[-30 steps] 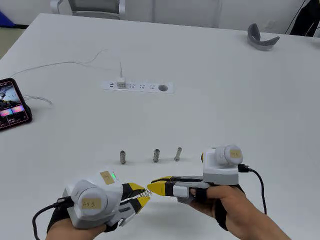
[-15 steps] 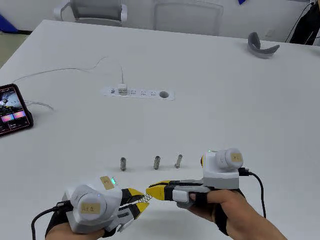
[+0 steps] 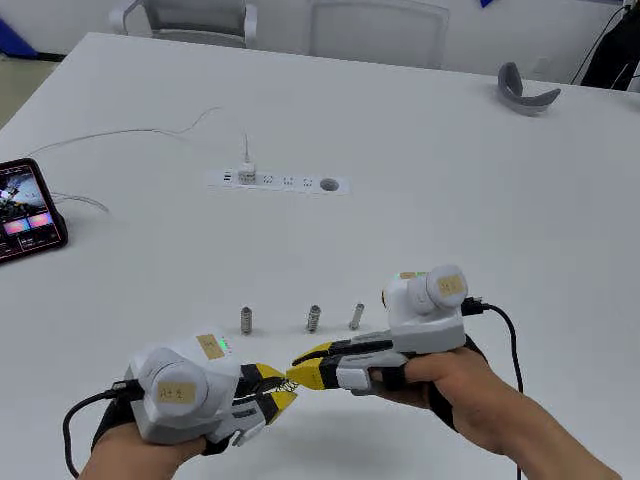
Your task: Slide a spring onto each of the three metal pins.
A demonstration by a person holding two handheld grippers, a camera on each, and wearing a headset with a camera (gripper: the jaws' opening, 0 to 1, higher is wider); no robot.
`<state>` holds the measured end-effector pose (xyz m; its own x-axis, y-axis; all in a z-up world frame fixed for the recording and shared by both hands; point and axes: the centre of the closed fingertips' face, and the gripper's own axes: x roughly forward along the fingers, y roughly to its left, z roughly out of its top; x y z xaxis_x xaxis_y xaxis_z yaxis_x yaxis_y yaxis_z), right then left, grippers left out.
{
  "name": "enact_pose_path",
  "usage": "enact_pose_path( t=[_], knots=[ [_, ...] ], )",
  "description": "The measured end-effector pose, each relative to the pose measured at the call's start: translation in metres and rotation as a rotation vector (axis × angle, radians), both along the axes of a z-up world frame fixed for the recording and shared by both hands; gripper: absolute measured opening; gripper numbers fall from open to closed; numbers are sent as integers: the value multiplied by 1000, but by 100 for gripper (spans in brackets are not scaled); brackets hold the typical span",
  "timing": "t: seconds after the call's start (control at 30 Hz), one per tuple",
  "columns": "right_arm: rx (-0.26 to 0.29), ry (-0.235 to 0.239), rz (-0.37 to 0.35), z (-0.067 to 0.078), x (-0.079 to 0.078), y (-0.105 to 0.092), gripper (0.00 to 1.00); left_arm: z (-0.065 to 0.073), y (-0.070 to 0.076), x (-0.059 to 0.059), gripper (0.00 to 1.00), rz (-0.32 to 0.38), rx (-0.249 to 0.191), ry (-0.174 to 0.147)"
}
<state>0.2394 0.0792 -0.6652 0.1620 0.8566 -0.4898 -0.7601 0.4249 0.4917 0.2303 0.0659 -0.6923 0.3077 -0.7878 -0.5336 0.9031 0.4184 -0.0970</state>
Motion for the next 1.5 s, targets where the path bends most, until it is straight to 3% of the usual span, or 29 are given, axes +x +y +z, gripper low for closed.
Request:
enact_pose_path(
  t=[0.43, 0.83, 1.2, 1.5],
  knots=[
    [-251, -146, 340, 7, -7, -7, 12, 12, -13, 1, 10, -63, -42, -9],
    [-333, -228, 526, 8, -14, -9, 13, 20, -19, -1, 10, -115, -51, -23],
    [-366, -263, 606, 3, -22, -11, 13, 19, -21, -7, 10, -155, -52, -18],
    [-374, -275, 574, -4, -19, -16, 12, 15, -21, -6, 14, -133, -43, -13]
  ],
)
